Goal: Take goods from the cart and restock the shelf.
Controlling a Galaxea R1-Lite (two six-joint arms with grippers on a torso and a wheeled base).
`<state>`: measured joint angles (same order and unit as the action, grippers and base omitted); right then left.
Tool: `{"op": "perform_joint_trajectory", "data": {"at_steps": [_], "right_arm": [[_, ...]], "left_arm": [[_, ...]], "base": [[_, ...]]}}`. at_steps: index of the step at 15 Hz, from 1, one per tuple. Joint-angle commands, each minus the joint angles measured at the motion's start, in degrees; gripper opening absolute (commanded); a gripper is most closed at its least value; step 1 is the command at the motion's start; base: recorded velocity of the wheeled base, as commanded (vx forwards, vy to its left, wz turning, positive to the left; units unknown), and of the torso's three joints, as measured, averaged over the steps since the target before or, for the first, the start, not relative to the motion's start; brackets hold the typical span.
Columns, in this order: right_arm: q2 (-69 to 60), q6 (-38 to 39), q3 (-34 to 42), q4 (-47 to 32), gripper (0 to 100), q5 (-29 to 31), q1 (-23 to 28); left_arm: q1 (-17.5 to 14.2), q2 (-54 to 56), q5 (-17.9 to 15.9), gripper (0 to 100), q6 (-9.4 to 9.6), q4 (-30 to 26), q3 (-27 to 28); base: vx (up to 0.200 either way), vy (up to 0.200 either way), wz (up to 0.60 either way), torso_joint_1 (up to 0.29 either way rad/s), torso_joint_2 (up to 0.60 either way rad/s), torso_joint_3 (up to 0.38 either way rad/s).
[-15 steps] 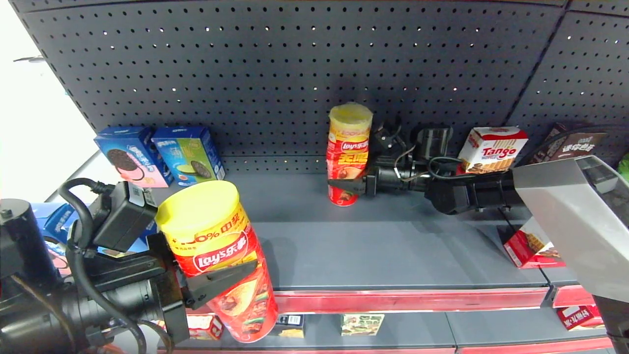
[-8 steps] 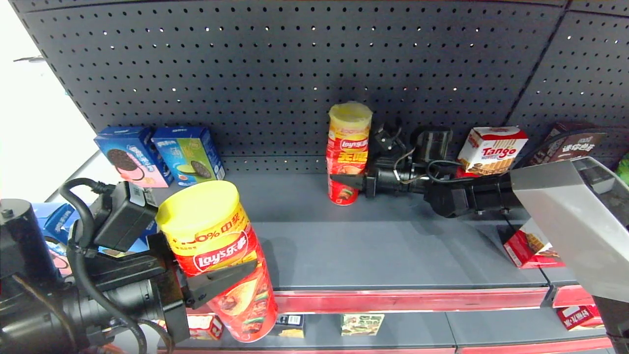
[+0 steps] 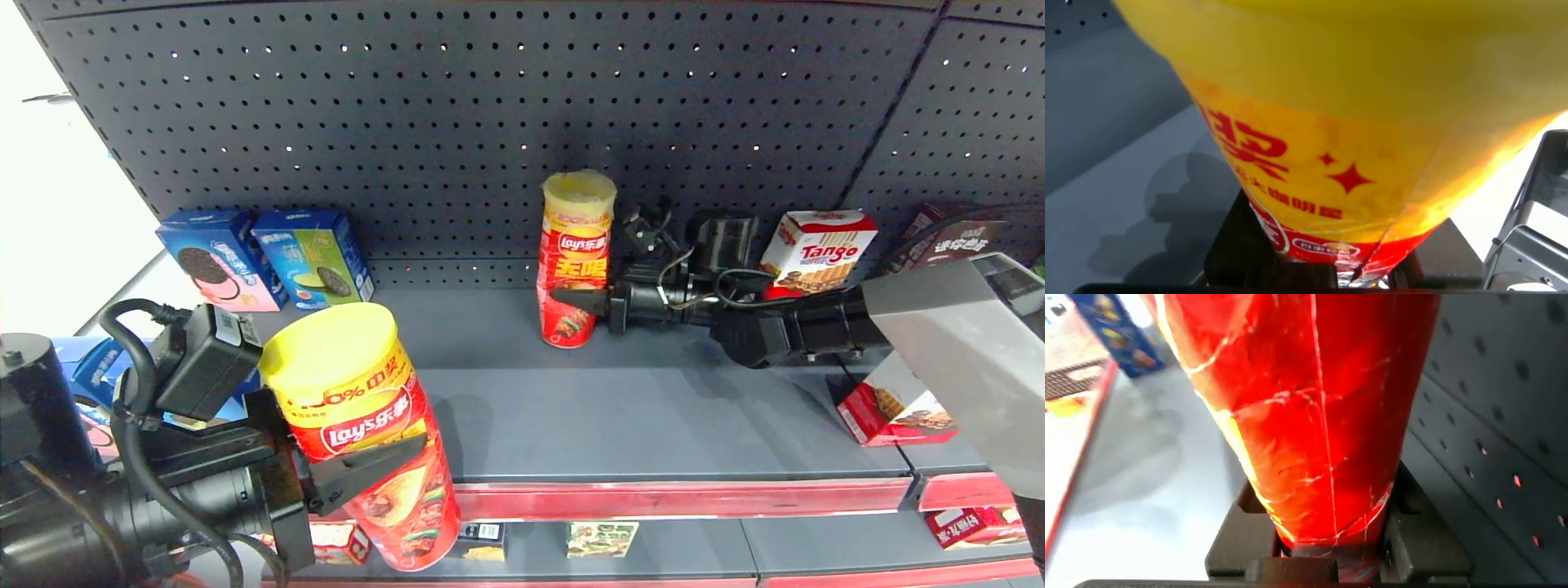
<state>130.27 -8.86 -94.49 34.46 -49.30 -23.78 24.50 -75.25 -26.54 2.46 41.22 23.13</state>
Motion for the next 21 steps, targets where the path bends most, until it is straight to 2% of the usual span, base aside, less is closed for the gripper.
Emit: {"op": "perform_joint_trajectory", "data": {"at_steps": [1,4,7,10,15,21], "right_arm": [[-5.2,-0.01,4.67,1.66,0,-0.01,-1.0],[-11.79,-0.19,13.19,3.51,0,2.1,-3.37],[-17.68,-0.28,27.17,10.89,0,5.53,-6.71],[-19.7,-0.45,38.33,18.36,0,6.14,-6.98],[-18.91,-0.81,45.27,25.04,0,6.23,-6.8],[-19.35,-2.74,48.79,25.48,0,5.71,-4.25]], "left_arm": [[0.02,0.28,0.0,0,0.09,0.0,-0.63],[-0.07,0.37,0.08,0,0.0,0.0,-1.07],[-0.6,0.37,0.08,0,0.09,0.0,-0.54],[-0.77,0.37,0.08,0,0.09,0.0,-0.27],[-0.77,0.37,0.17,0,0.09,0.0,-0.27],[-0.77,0.28,0.17,0,0.09,0.0,-0.27]], "base": [[0.0,0.0,0.0,0.0,0.0,0.0],[0.0,0.0,0.0,0.0,0.0,0.0],[0.0,0.0,0.0,0.0,0.0,0.0],[0.0,0.0,0.0,0.0,0.0,0.0],[0.0,0.0,0.0,0.0,0.0,0.0],[0.0,0.0,0.0,0.0,0.0,0.0]]}}
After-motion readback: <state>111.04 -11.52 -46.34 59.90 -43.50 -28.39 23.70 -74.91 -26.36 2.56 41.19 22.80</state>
